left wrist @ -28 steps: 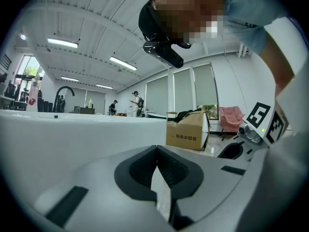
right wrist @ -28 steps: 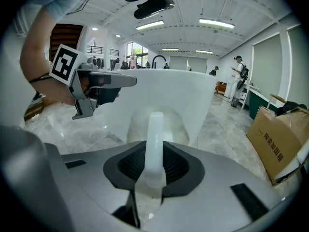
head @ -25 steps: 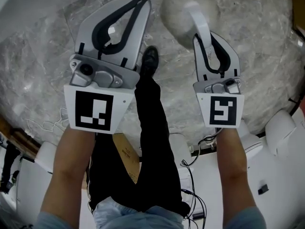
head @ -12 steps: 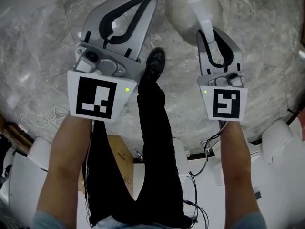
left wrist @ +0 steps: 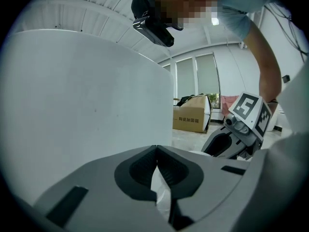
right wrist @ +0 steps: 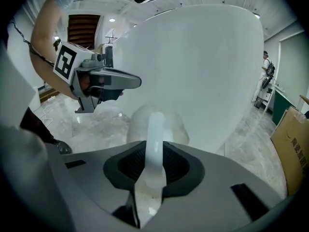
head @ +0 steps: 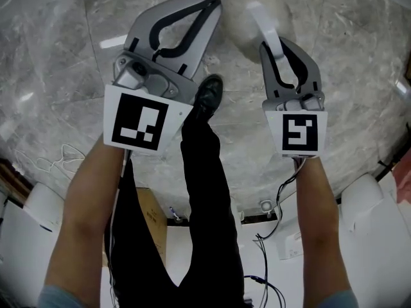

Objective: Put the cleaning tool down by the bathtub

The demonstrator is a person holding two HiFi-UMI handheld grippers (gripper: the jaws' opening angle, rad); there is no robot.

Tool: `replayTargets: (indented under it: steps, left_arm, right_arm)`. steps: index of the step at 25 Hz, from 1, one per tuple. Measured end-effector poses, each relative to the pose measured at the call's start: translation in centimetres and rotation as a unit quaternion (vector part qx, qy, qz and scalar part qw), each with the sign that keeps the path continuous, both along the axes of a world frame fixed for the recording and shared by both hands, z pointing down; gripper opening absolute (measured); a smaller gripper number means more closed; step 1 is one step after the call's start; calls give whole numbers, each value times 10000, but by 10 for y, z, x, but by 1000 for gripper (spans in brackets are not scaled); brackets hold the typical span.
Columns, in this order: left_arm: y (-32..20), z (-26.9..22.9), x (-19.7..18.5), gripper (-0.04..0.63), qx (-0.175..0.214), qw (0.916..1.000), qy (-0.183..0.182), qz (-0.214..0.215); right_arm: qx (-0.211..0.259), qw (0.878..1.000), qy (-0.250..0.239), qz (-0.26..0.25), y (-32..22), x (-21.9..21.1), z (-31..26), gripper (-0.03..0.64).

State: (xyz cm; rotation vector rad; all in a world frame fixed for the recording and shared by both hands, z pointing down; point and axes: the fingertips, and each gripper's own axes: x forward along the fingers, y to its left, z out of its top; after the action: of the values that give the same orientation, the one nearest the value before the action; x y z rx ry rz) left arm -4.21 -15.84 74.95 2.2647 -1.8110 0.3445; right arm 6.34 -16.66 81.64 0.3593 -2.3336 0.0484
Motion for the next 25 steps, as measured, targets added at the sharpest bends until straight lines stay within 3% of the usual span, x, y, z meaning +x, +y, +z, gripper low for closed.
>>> replayTargets:
  steps: [11,25]
  left_arm:
    - [8,46,-5,15,-85,9999,-99,27]
    - [12,77,-23,15,-117,9995,-111,-280]
  right_arm:
    - [-21,9984,165,-543,4,-13,38,100]
    - [-44,9911,353,-1282,14,-28,83,101]
